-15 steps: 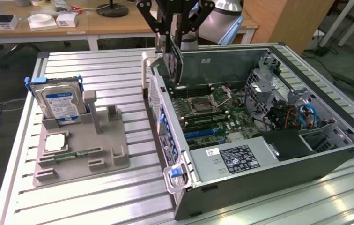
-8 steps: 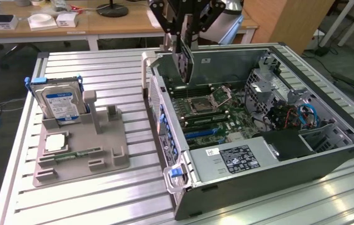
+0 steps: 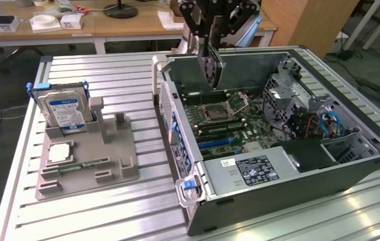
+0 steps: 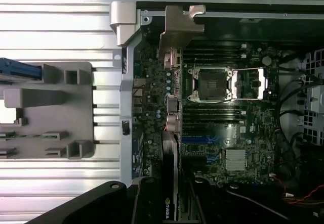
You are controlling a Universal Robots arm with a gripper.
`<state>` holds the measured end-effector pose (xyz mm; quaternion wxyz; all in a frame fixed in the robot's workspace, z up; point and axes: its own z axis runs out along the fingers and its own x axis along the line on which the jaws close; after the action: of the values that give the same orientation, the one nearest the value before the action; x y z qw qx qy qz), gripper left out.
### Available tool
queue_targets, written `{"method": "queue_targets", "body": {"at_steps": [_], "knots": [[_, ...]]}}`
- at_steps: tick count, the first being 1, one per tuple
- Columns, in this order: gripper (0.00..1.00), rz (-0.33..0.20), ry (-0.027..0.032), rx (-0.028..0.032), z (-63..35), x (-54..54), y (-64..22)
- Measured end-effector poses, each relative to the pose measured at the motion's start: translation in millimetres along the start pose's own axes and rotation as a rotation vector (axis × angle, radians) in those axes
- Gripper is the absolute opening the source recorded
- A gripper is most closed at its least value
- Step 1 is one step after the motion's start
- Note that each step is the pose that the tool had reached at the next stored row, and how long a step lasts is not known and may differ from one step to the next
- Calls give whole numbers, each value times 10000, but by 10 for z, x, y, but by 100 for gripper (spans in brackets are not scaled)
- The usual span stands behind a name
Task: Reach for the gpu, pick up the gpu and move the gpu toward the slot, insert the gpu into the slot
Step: 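Pick up the gpu and move the gpu toward the slot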
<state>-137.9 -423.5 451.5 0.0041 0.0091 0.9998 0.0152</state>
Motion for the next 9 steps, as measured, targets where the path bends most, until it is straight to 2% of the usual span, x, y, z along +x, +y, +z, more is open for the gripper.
{"method": "queue_targets", "body": {"at_steps": [9], "knots": [[26,1,0,-1,11,-350,6]]}}
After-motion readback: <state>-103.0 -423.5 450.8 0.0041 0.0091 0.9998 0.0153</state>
